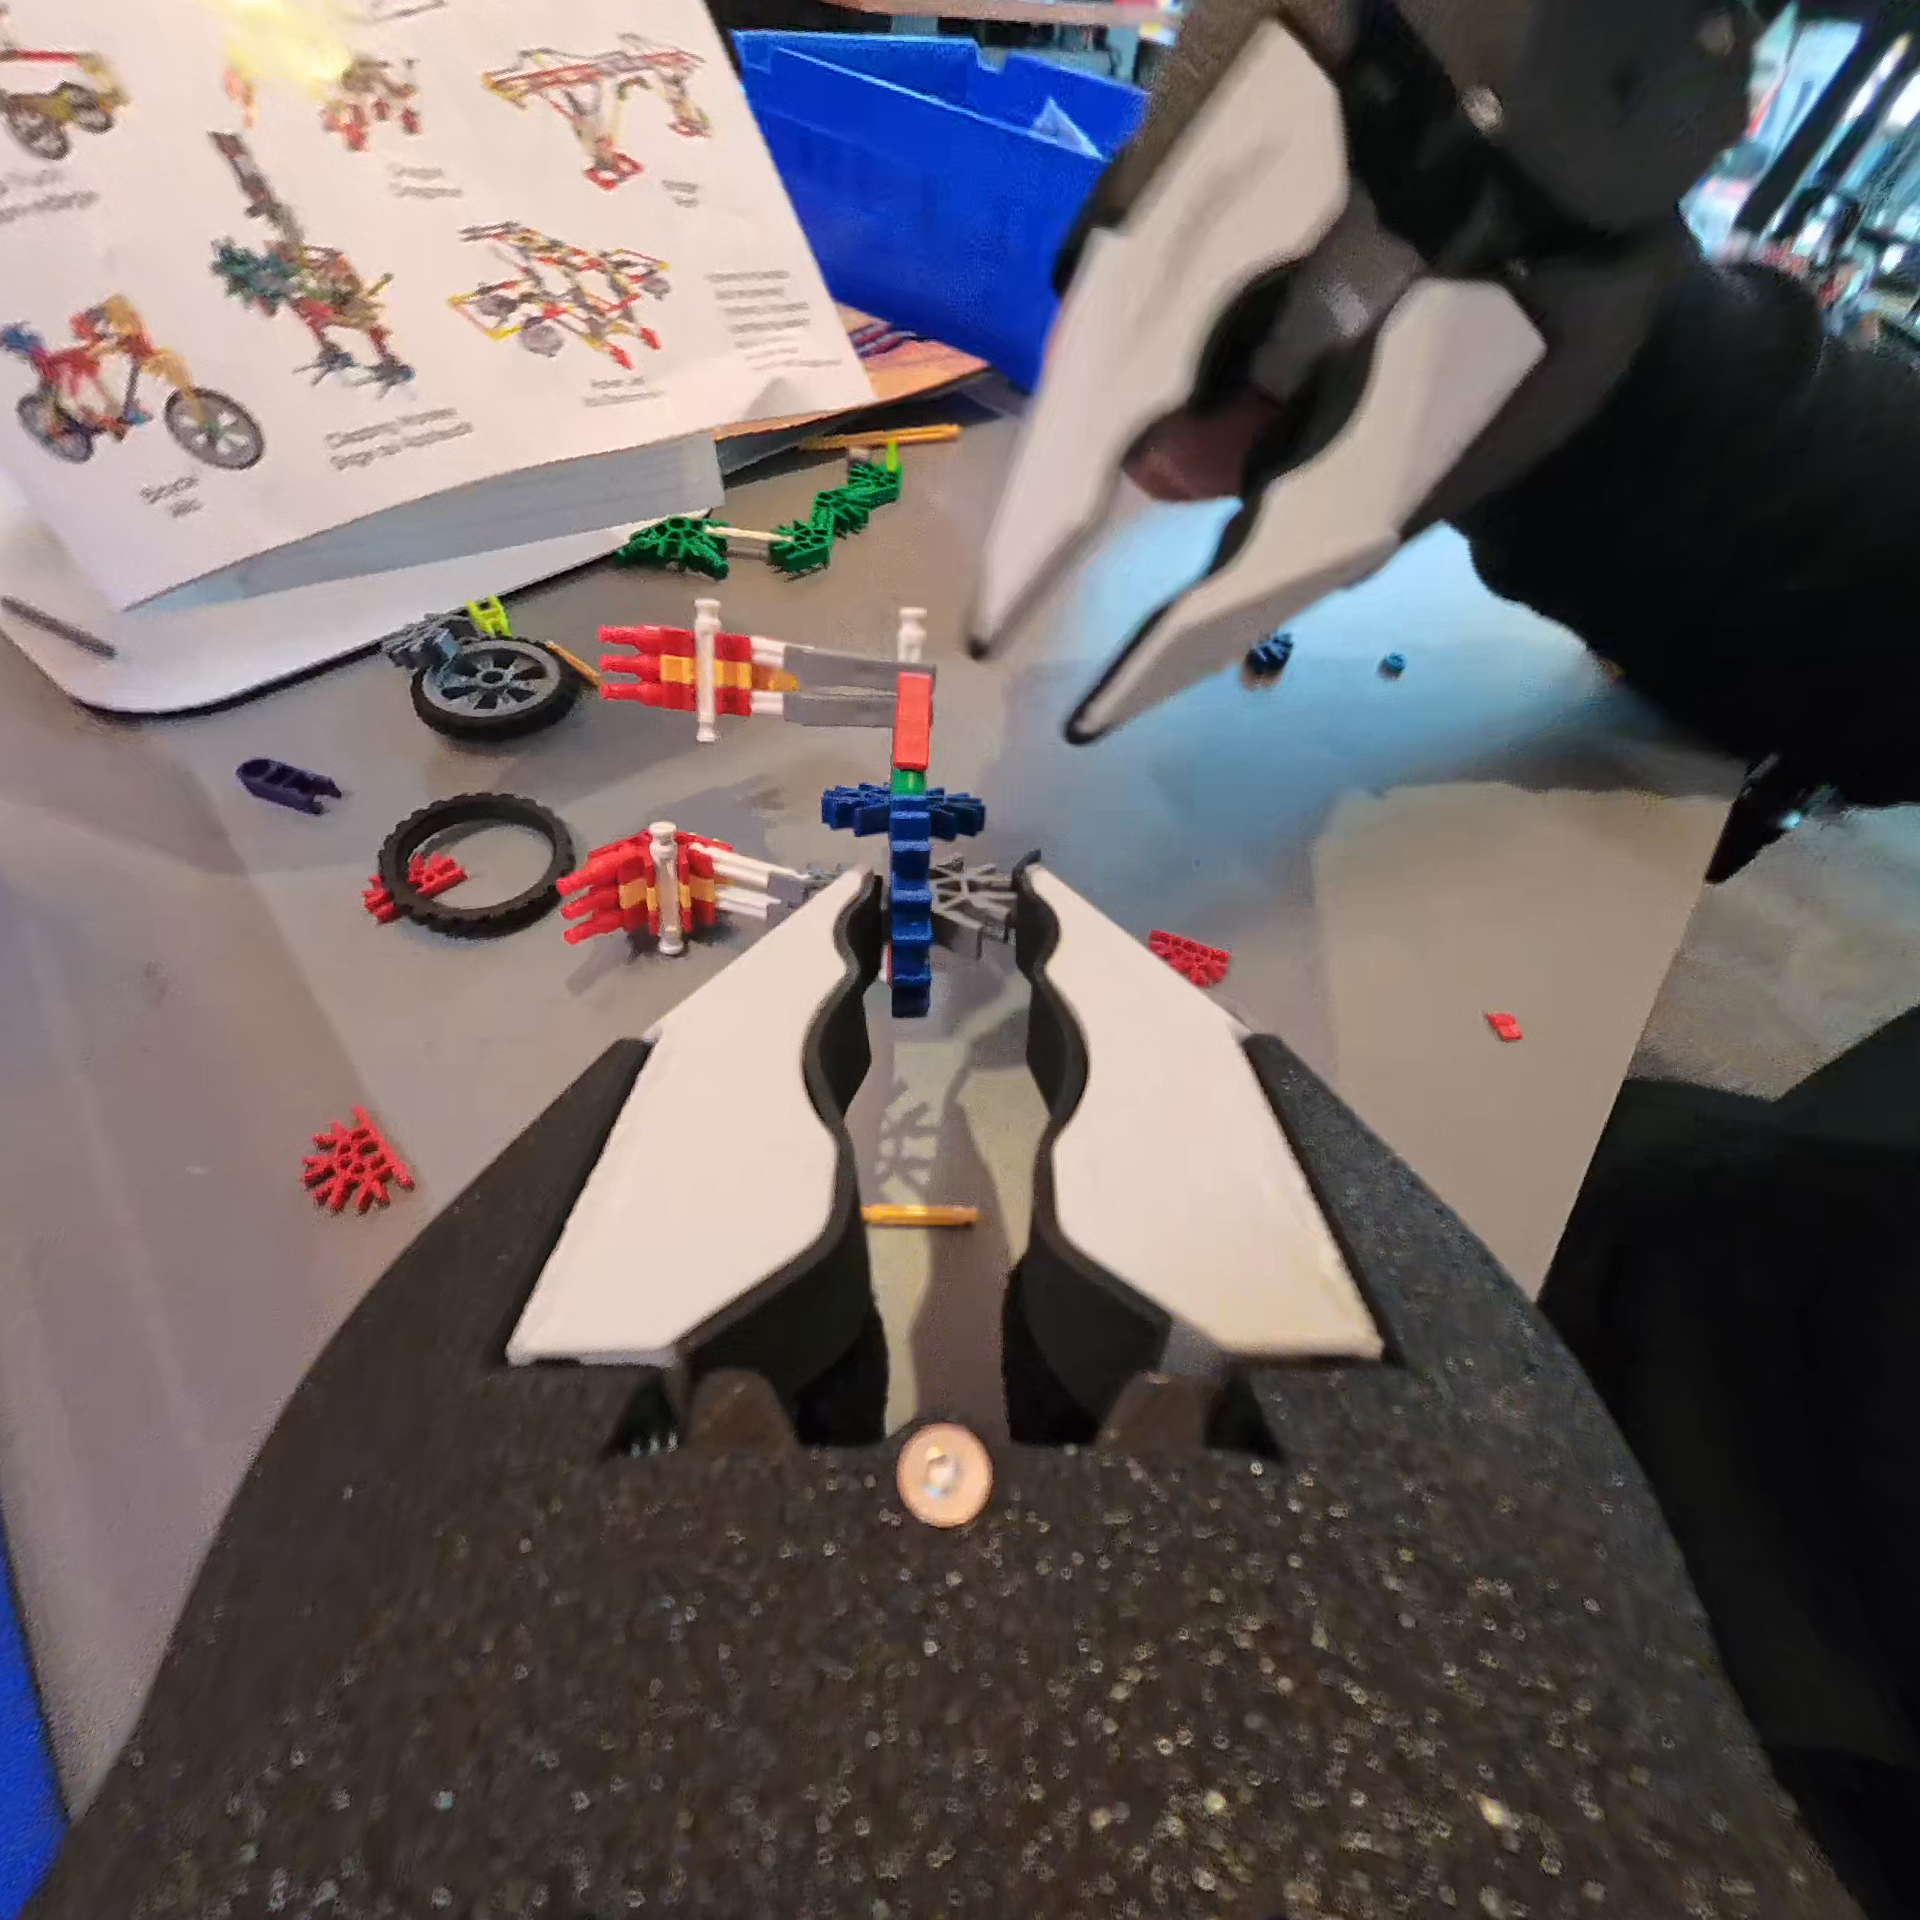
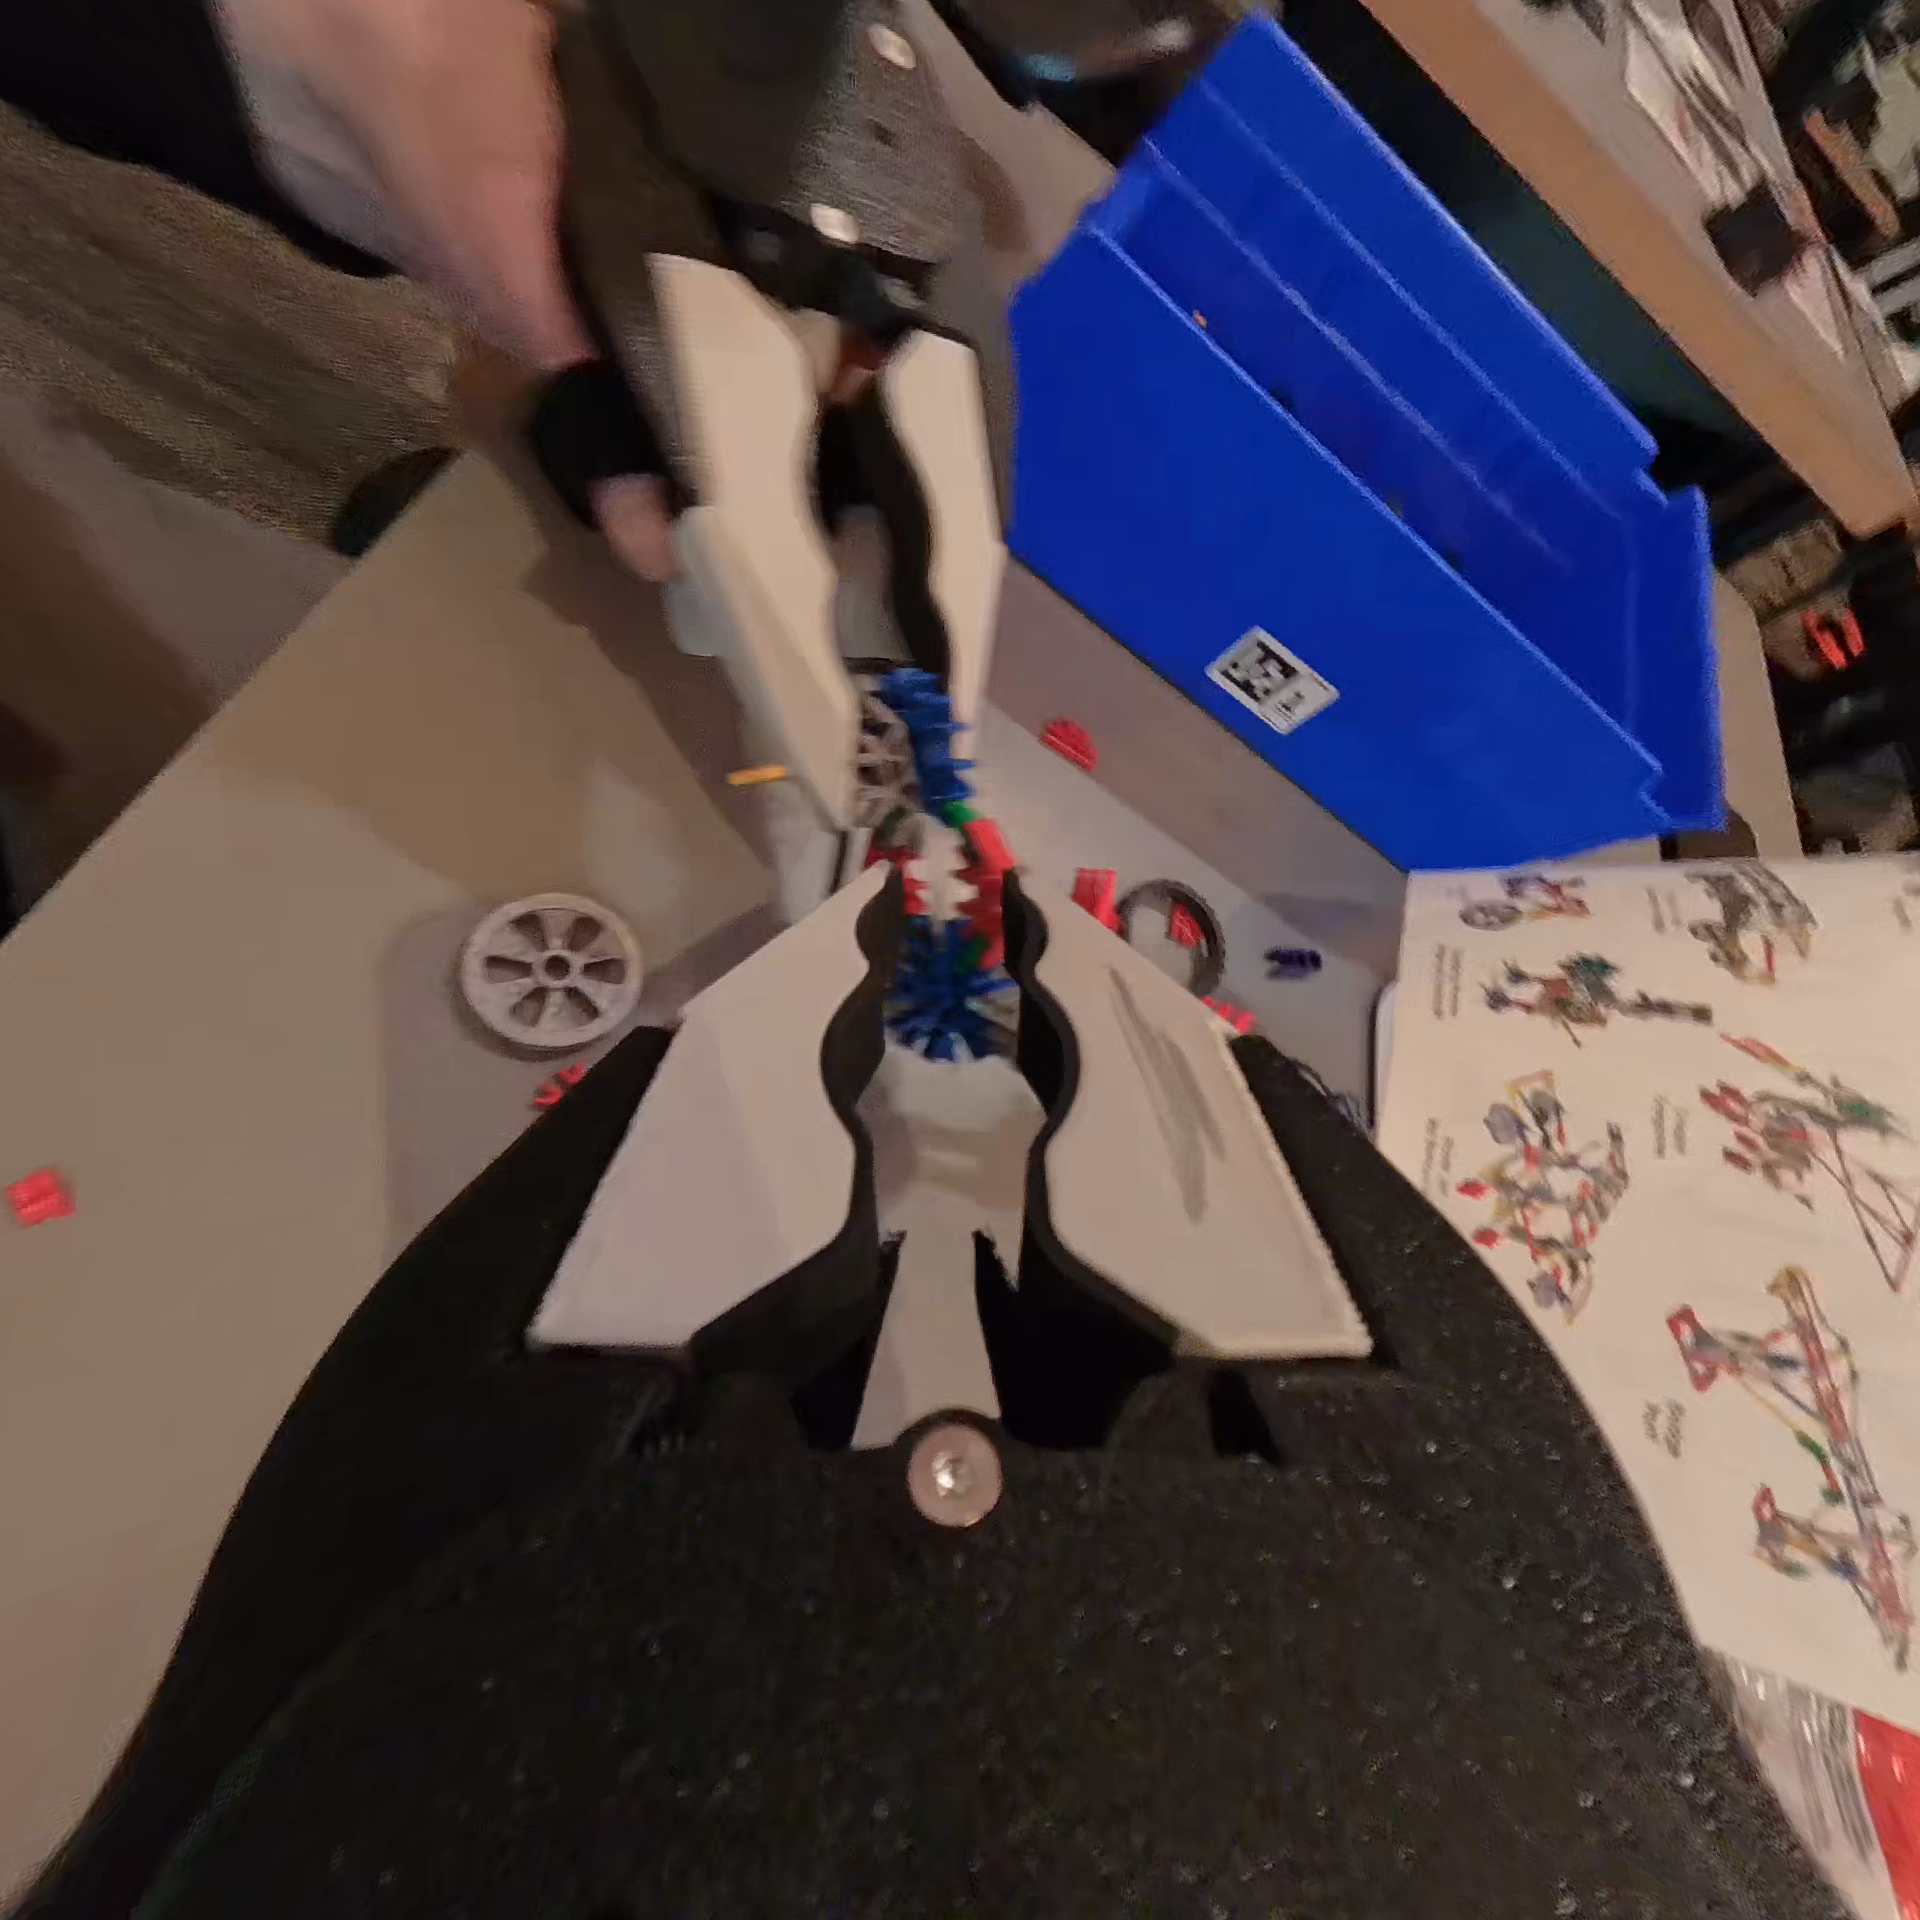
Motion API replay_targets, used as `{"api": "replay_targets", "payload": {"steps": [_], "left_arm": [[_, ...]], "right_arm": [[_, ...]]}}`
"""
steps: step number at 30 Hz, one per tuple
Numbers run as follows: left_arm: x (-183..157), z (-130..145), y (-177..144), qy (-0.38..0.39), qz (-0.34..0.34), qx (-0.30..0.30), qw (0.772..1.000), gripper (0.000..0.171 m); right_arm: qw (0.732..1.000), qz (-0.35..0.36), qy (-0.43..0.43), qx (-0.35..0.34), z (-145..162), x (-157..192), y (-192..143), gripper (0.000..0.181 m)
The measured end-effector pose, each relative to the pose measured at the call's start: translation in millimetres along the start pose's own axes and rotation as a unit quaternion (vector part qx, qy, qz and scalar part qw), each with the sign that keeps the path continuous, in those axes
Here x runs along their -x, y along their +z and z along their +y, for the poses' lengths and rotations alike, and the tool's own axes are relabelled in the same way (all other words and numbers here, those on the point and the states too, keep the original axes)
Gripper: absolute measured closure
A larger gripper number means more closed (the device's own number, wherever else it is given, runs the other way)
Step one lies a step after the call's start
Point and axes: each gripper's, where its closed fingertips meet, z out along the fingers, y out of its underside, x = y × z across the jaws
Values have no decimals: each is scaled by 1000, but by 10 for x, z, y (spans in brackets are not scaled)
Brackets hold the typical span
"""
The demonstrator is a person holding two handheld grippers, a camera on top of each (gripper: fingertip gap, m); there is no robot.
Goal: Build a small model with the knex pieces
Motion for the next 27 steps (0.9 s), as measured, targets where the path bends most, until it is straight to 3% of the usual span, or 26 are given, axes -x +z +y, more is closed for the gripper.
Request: {"api": "replay_targets", "payload": {"steps": [7, 16, 27], "left_arm": [[90, -14, -15, -65, 17, -3, 998, 150], [169, -12, 24, -90, 11, 1, 996, 150], [199, -37, 37, -97, 12, -5, 995, 150]], "right_arm": [[994, 71, -76, 19, 137, 10, 310, 171], [969, 189, -156, 21, 166, -103, 397, 170], [957, 242, -155, 28, 135, -172, 422, 168]]}}
